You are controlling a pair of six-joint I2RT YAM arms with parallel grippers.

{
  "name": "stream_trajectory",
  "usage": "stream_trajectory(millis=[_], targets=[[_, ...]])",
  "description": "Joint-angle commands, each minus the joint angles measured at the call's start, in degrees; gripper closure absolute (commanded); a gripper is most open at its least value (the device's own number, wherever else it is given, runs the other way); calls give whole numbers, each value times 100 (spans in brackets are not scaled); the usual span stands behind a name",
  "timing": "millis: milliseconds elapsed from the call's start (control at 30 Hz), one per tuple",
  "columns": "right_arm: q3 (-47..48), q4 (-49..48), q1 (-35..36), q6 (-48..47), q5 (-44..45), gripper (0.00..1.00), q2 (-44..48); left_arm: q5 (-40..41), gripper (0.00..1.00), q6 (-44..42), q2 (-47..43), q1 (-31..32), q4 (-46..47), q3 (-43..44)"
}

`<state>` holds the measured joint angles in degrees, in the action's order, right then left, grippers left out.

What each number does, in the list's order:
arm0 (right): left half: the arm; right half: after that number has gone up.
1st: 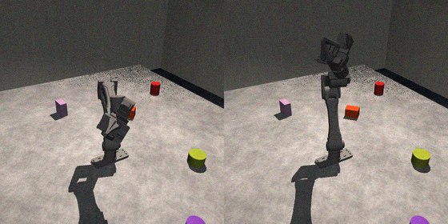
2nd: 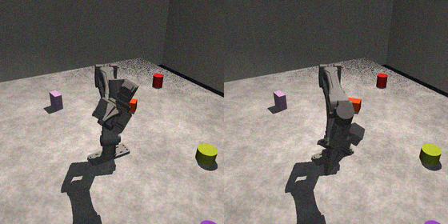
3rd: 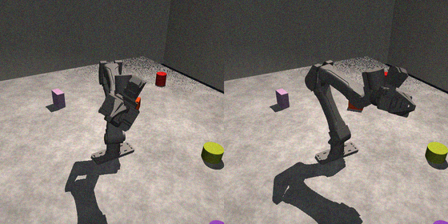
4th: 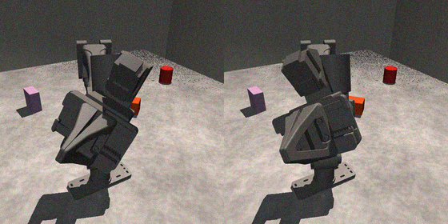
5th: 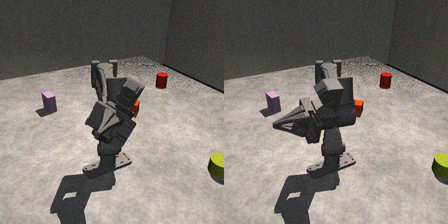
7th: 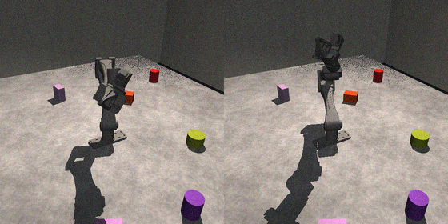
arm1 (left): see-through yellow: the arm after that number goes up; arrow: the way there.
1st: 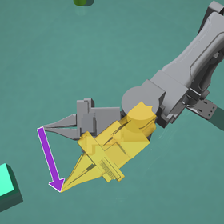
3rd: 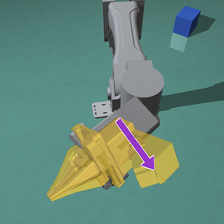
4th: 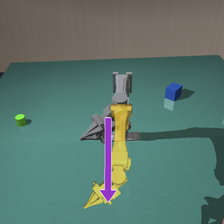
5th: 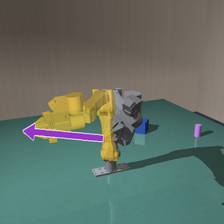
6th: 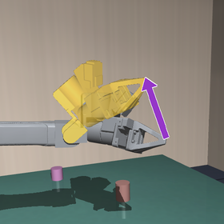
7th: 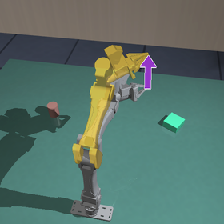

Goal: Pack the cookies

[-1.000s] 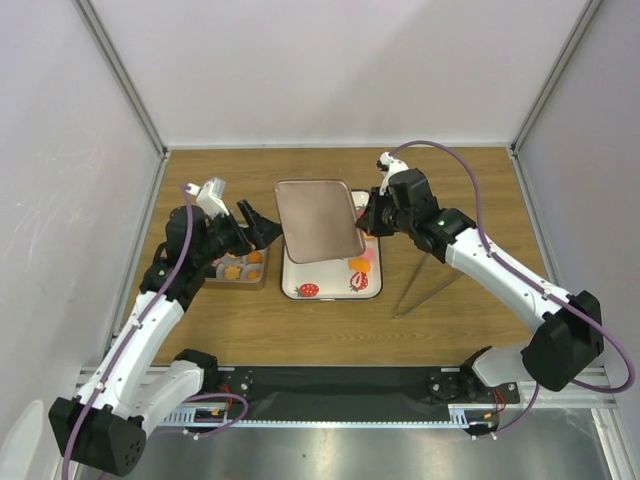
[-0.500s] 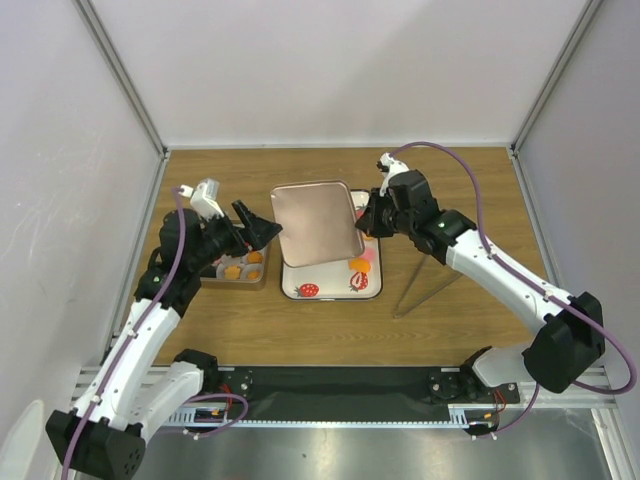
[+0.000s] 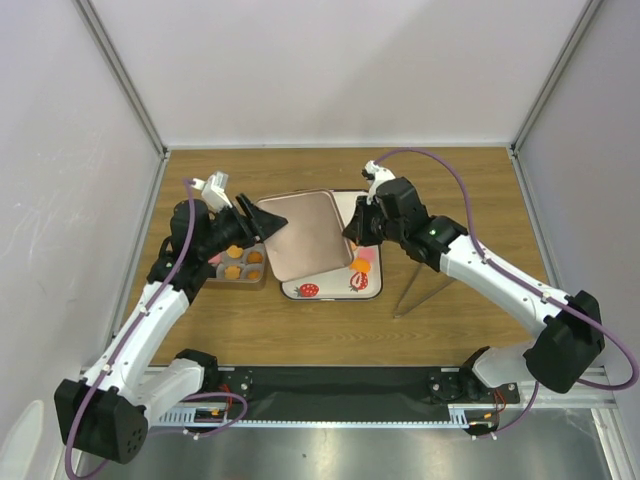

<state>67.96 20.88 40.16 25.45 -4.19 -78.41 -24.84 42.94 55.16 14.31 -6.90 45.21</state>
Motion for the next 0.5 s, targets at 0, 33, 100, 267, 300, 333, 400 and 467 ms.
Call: stream_trajectory(millis=[0, 33, 100, 267, 300, 333, 400, 467], targets=[[-11, -410, 62, 30, -12, 100, 81, -240, 42, 83, 48, -42, 224, 137], [-3, -410, 71, 13, 5, 100, 72, -241, 48, 74, 39, -42, 198, 137], [6, -436, 71, -5, 32, 100, 63, -249, 54, 48, 39, -42, 84, 146], [59, -445, 115, -172, 128, 100, 1, -232, 71, -31, -49, -42, -180, 225], [59, -445, 123, -190, 155, 100, 1, -240, 80, -40, -58, -42, -215, 234], [59, -445, 132, -216, 181, 98, -7, -241, 85, -40, -66, -42, -303, 277], [42, -436, 159, -304, 304, 88, -16, -232, 97, -49, -49, -42, -417, 348], [41, -427, 202, -426, 409, 78, -25, -197, 100, -49, -31, -42, -637, 479]])
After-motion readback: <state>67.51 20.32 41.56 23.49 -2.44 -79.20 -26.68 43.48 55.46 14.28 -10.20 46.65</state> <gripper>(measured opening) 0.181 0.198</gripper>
